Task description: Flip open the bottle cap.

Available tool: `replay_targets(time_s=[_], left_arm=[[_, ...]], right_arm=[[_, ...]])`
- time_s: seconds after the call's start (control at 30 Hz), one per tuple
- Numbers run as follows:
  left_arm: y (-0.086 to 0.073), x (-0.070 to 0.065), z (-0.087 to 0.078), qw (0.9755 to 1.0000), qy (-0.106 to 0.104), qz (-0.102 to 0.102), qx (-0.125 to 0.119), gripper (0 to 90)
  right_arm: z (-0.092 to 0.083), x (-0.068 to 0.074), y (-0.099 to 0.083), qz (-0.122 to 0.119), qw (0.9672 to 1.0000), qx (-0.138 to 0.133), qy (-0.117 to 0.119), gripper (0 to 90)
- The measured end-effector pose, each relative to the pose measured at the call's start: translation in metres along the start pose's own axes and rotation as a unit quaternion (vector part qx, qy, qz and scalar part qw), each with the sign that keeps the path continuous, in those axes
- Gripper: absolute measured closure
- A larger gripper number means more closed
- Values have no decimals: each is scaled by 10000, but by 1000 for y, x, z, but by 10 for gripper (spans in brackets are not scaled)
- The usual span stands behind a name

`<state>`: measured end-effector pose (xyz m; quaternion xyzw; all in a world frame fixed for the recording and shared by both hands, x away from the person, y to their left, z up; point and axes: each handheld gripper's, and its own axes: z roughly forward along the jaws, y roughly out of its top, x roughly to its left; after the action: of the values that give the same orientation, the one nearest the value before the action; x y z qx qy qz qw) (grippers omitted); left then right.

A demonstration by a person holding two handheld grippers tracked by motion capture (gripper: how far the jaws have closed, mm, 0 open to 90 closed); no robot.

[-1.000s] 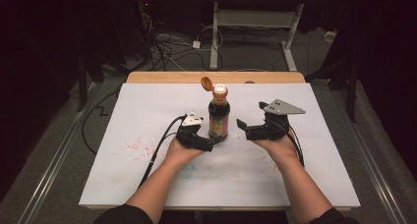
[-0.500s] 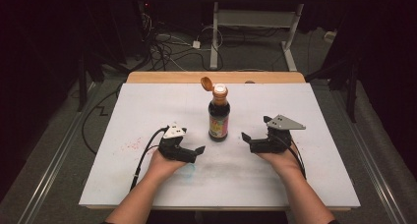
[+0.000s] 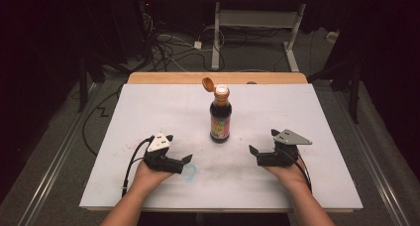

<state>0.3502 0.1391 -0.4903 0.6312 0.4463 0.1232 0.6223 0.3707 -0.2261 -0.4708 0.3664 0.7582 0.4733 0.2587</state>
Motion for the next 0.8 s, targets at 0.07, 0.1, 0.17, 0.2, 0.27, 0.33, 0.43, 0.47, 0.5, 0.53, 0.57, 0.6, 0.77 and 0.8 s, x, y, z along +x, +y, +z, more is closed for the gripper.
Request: replay_targets(time_s=[0.07,0.1,0.17,0.2,0.27,0.33,0.43,0.47,0.5,0.53,0.57,0.6,0.77,0.8], left_arm=[[0,4,-7,9999,-1,106,83,0],[-1,6,-10,9998,0,165,127,0],[0,10,-17,9992,11,318,228,0],[1,13,-20,9988,26,397,295,0],[1,13,-24,9992,101,340,206,0],[1,17,-32,9981,110,524,317,0],[1,21,-42,9956,129,766,519,0],[3,26,-50,9885,73,1211,903,0],[2,26,-52,9898,125,1147,837,0],[-2,4,-33,9959,170,-550,-698,0],[-3,4,-35,9959,177,-535,-706,0],[-4,4,-36,9958,176,-550,-713,0],[-8,6,-41,9964,275,-452,-660,0],[-8,6,-42,9963,279,-468,-663,0]], right_arm=[[-2,0,-4,3,10000,4,-33,4],[-4,0,-5,-32,10000,-1,-46,5],[-7,1,-7,-21,10000,-21,-61,4],[-9,1,-7,-30,10000,-31,-62,4],[-13,1,-9,-68,9999,-69,-79,5],[-18,1,-11,-55,9999,-101,-91,4],[-27,2,-15,-27,9999,-140,-98,4],[-30,3,-16,-12,9998,-152,-99,4],[-32,3,-18,-13,9998,-146,-99,4],[-34,3,-19,-20,9998,-148,-96,4],[-35,3,-20,-47,9998,-157,-103,4],[-36,4,-21,-35,9998,-154,-137,4],[-38,3,-21,4,9996,-212,-173,4],[-38,3,-21,-6,9996,-234,-162,4]])
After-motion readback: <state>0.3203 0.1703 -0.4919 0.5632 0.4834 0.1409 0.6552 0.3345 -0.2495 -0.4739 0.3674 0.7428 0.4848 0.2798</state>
